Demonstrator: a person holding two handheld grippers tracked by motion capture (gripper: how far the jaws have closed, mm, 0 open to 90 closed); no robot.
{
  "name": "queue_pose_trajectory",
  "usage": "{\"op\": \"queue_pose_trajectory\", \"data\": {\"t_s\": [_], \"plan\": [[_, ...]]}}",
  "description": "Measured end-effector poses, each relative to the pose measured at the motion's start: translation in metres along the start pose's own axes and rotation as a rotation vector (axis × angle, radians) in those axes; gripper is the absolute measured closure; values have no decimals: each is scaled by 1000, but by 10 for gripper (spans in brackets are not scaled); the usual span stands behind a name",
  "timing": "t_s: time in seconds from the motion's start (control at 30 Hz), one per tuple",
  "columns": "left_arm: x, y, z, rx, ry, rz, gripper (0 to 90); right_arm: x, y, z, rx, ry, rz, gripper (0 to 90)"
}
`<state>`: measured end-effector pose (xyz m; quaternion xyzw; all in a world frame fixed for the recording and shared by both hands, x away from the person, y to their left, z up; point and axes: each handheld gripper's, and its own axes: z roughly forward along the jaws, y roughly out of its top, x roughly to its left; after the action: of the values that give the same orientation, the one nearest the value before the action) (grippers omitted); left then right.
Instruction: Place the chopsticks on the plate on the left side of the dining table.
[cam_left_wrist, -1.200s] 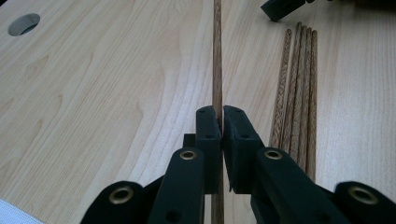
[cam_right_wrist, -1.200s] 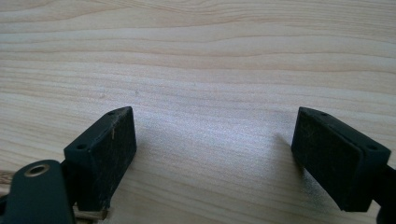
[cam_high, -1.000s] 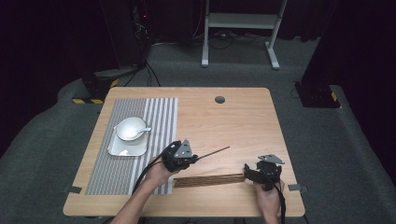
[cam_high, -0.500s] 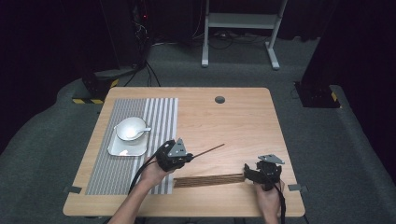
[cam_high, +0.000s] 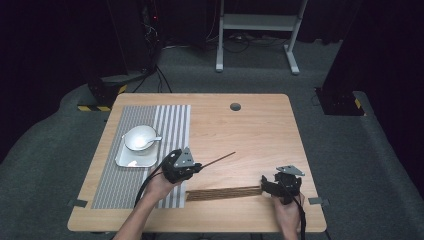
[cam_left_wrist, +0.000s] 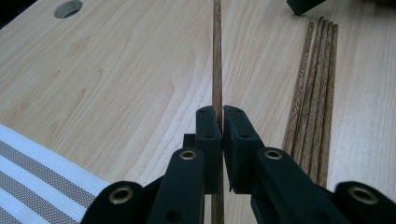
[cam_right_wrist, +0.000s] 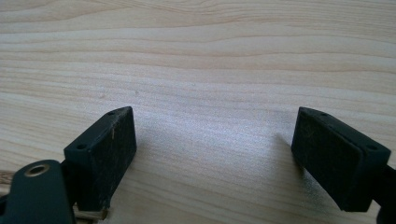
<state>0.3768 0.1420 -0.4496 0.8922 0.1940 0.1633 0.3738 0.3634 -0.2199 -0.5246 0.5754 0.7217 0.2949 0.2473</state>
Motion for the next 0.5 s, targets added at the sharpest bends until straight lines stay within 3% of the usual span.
{"op": "queue_pose_trajectory", "data": {"t_s": [0.5], "plan": [[4,-5,-12,-6,23,-15,849,0,0,0,0,0,0,135]]}}
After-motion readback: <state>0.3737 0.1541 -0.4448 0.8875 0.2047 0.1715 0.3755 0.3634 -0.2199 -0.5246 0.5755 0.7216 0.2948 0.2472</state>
